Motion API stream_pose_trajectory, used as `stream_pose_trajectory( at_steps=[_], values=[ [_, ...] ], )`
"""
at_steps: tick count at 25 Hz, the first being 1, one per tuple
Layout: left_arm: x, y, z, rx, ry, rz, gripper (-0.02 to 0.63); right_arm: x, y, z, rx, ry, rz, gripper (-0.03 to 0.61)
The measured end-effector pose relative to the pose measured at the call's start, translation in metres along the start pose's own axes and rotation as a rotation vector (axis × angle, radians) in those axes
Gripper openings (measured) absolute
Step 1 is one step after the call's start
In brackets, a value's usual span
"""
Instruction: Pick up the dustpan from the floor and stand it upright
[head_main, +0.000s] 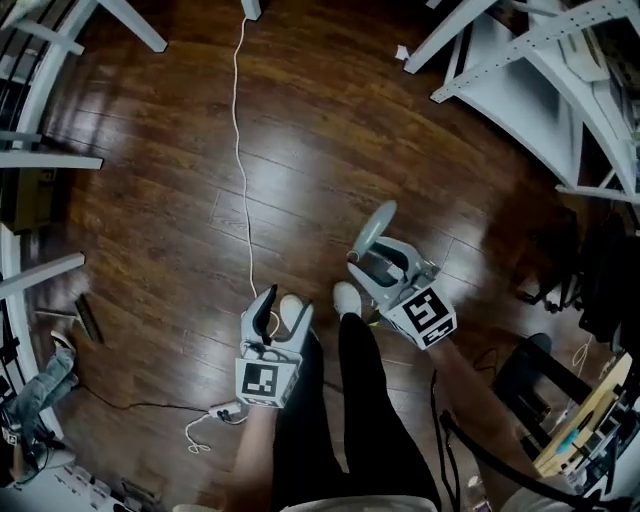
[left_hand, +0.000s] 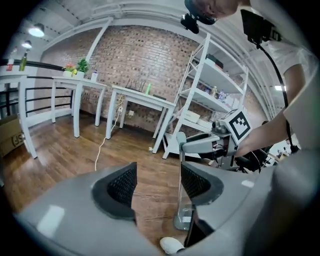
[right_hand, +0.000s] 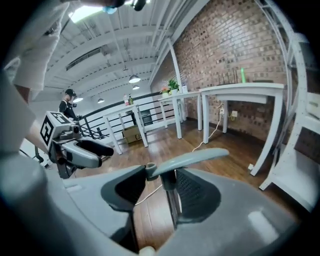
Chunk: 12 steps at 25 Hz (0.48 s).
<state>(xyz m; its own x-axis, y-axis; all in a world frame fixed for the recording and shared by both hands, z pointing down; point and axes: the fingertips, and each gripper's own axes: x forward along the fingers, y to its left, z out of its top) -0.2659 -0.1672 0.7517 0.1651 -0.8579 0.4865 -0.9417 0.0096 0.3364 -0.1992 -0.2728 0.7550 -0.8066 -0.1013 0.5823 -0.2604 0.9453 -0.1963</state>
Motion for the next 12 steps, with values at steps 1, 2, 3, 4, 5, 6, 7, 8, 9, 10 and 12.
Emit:
stream_pose_trajectory(
  at_steps=[1,2,3,4,5,6,7,8,9,10,12],
  values=[
    [0.001,-0.012,0.003,0.014,0.006,-0.029,0.293,-0.020,-0.005,-0.003,0.015,-0.015,-0.029,0.178],
    [0.001,-0.025,0.007,0.027,0.012,-0.061,0.293,-0.039,-0.008,-0.008,0.034,-0.030,-0.057,0.178],
    [0.002,-0.038,0.011,0.039,0.018,-0.094,0.293,-0.057,-0.010,-0.013,0.052,-0.044,-0.079,0.178],
    [0.003,-0.053,0.017,0.053,0.020,-0.124,0.293,-0.074,-0.010,-0.018,0.066,-0.058,-0.092,0.178],
    [0.005,-0.069,0.023,0.069,0.020,-0.152,0.293,-0.092,-0.011,-0.025,0.076,-0.069,-0.102,0.178],
    [0.007,-0.087,0.029,0.084,0.019,-0.176,0.293,-0.110,-0.014,-0.032,0.083,-0.078,-0.115,0.178],
    [0.011,-0.107,0.034,0.097,0.017,-0.200,0.293,-0.128,-0.017,-0.040,0.089,-0.083,-0.134,0.178],
    [0.014,-0.126,0.039,0.109,0.016,-0.223,0.293,-0.145,-0.021,-0.046,0.093,-0.087,-0.158,0.178],
    [0.017,-0.144,0.043,0.122,0.018,-0.245,0.293,-0.161,-0.024,-0.053,0.100,-0.088,-0.183,0.178],
    [0.019,-0.160,0.046,0.136,0.024,-0.267,0.293,-0.176,-0.025,-0.060,0.105,-0.084,-0.206,0.178],
    [0.020,-0.184,0.051,0.164,0.047,-0.305,0.293,-0.199,-0.022,-0.080,0.081,-0.025,-0.252,0.178]
  ],
)
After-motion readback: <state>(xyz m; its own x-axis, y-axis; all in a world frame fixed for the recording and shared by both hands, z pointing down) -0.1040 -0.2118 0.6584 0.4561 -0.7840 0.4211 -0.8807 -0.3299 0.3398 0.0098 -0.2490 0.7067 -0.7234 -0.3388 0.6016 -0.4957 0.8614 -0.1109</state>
